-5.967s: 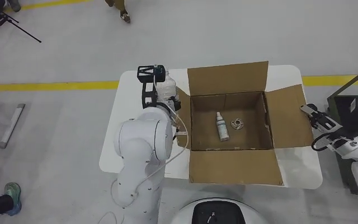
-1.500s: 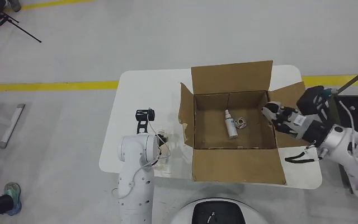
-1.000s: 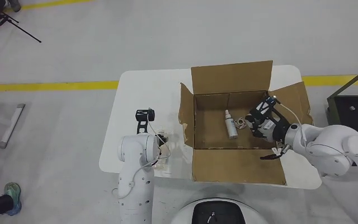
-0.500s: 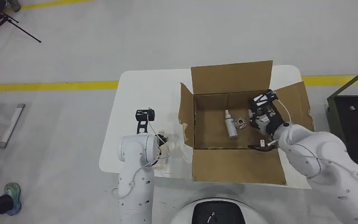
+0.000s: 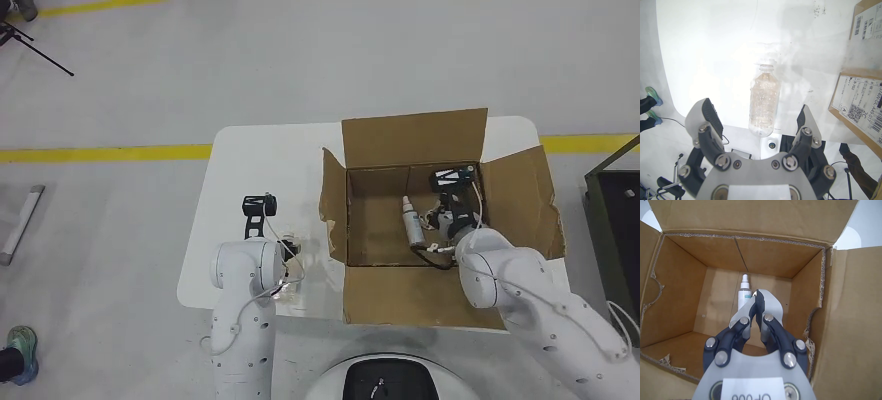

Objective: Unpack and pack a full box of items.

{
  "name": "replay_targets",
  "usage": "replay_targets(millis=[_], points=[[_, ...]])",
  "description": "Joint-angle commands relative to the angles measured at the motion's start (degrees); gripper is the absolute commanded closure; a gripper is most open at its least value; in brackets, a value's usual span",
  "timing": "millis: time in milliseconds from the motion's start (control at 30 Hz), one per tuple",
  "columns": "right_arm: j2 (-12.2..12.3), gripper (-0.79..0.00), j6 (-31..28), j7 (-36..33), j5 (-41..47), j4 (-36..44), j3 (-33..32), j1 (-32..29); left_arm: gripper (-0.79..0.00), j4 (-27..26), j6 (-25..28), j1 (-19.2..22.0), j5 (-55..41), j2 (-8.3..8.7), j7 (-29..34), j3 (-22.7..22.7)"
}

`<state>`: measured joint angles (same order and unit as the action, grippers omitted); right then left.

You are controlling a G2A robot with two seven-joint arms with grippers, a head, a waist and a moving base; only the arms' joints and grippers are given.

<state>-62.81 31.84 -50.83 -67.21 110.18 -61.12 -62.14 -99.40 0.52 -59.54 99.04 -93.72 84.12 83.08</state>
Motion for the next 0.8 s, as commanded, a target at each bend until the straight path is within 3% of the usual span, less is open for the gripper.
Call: replay_targets(millis=[0, 133, 300, 333, 400, 500, 767], points=[[0.0, 0.0, 0.0, 0.0, 0.0, 0.0, 0.0, 0.0, -0.785, 0.0, 0.0, 0.0, 0.0, 0.0, 0.0, 0.0], [0.1, 0.0, -2.7, 1.1, -0.4, -0.2, -1.2, -0.8, -0.785, 0.0, 0.0, 0.0, 0.0, 0.0, 0.0, 0.0], [-1.1, 0.0, -3.4, 0.8, 2.2, -6.5, 0.8, 2.1, -0.785, 0.0, 0.0, 0.0, 0.0, 0.0, 0.0, 0.0], [-1.6, -0.015, -3.4, 0.9, 3.5, -8.2, 1.7, 3.1, -0.785, 0.0, 0.0, 0.0, 0.0, 0.0, 0.0, 0.0], [-2.4, -0.191, -3.4, 1.0, 3.2, -11.9, 4.2, 5.5, -0.785, 0.0, 0.0, 0.0, 0.0, 0.0, 0.0, 0.0], [-3.8, -0.299, -3.5, 1.7, 4.2, -16.3, 7.5, 8.8, -0.785, 0.0, 0.0, 0.0, 0.0, 0.0, 0.0, 0.0], [-6.8, -0.32, -2.1, 3.1, 5.6, -24.7, 12.3, 14.5, -0.785, 0.0, 0.0, 0.0, 0.0, 0.0, 0.0, 0.0]])
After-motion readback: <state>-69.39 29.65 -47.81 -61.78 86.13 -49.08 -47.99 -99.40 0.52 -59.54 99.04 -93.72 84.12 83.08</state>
